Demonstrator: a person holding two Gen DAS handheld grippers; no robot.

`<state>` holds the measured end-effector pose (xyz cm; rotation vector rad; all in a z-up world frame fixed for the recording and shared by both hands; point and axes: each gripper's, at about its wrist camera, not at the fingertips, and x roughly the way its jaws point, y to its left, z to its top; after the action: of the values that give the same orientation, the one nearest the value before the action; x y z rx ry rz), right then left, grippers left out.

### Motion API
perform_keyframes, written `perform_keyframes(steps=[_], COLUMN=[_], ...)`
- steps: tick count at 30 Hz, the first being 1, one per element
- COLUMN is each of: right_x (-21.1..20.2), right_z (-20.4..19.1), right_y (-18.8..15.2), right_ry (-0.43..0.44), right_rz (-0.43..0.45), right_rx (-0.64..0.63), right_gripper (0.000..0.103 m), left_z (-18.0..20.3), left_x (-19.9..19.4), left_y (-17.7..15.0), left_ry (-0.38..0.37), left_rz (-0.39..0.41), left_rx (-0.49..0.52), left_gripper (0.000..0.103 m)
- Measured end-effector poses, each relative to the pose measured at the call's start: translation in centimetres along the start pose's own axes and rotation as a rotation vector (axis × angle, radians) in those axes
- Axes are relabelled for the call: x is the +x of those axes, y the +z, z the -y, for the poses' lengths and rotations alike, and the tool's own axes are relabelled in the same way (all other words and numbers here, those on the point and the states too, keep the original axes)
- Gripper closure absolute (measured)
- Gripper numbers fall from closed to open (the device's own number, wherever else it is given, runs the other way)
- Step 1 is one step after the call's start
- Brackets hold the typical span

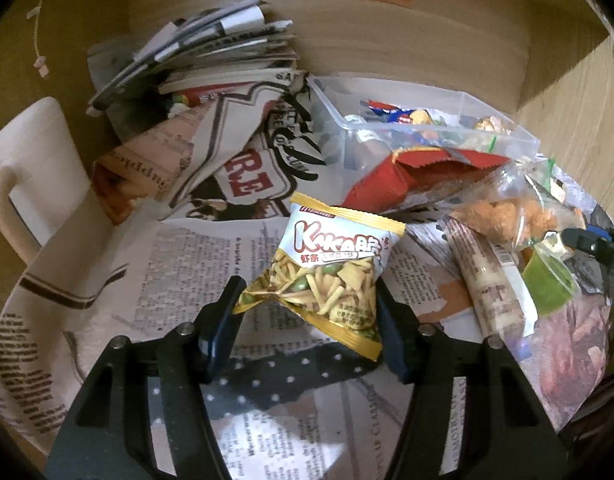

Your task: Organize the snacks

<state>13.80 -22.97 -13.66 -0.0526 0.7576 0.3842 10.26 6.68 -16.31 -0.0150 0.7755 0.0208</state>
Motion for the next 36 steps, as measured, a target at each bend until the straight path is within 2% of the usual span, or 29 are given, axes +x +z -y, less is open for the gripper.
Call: perform_keyframes(steps=[10,12,14,17,22,27,36], right_x=[-2.1,-2.4,-2.5,-2.1,-0.3,1.4,2.8], right_z=[1.5,1.5,1.2,0.6,-0.5,-1.2,-1.2], right_y=[-1.3,-1.2,-1.1,-0.6,0.3,0.2,-0.5], right_ry=[-0.055,-0.100,-0.098,-0.076,-0.025,-0.025,-0.032], right_rz=[-0.014,-0.017,-0.010,-0.004,-0.039,-0.081,-0.119], right_rx=[0.030,0.019,-0.003,-0.044,-0.109,-0.181,-0.176], right_gripper=[0.067,0.059,0.036,0.022,0.018,0.014,0.008], left_z=[-1.2,-1.4,-1.6,-2.0,-2.5,-2.9,-2.5], left_x=[-2.1,-2.5,-3.0,-3.6,-4.0,-3.9,-3.9], left_y=[-0.1,0.1,0.2,0.3,0.2,0.1,0.4], left_ry=[0.005,0.005,0.006,0.006,0.006,0.002,-0.003], left_rz=[0.035,0.048,0.061,0.073,0.074,0.069,0.074], left_rx=[-0.043,-0.046,-0.051,-0.063,-0.085,-0.103,-0.095], left_gripper=[0.043,0.043,0.043,0.043,0.043,0.043,0.043])
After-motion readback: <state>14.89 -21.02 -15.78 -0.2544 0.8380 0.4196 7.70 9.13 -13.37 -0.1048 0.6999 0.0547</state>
